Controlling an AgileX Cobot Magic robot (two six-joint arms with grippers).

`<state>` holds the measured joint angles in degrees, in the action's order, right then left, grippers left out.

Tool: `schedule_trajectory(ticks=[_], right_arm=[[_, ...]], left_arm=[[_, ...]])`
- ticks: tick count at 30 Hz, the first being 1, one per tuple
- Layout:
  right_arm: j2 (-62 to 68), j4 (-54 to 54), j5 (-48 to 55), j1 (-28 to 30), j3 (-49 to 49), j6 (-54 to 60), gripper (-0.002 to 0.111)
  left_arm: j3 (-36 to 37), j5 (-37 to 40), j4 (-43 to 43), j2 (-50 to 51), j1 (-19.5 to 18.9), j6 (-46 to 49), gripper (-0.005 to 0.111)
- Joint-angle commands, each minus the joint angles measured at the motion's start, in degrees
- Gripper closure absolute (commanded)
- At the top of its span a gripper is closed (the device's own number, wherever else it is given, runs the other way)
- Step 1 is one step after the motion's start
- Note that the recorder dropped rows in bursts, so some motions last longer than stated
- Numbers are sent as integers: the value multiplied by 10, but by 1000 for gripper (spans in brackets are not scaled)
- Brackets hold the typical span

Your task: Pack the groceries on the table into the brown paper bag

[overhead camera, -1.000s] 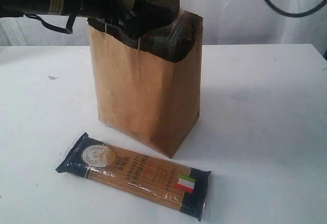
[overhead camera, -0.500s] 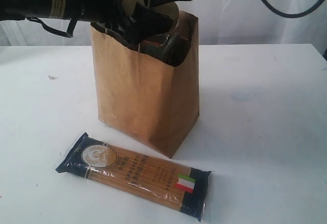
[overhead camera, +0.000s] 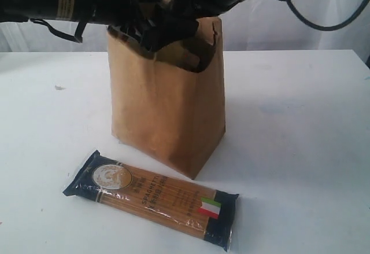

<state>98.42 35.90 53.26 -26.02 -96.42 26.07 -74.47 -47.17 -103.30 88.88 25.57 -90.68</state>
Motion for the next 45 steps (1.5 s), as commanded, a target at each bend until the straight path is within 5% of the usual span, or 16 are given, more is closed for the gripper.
schedule_trajectory(ticks=[1, 20, 36, 45], right_arm=[[-3, -10, -7, -2, 5, 6, 108], [-60, -40, -20, -2, 5, 6, 108], [-132, -211, 11, -2, 5, -50, 108], [-192, -386, 101, -2, 5, -149, 108]], left_arm=[[-9, -7, 34, -17, 2, -8, 1], [-10, -27, 34, -18, 2, -4, 1], [-10, -27, 34, -142, 2, 37, 1], [-10, -108, 34, -210, 2, -26, 2]])
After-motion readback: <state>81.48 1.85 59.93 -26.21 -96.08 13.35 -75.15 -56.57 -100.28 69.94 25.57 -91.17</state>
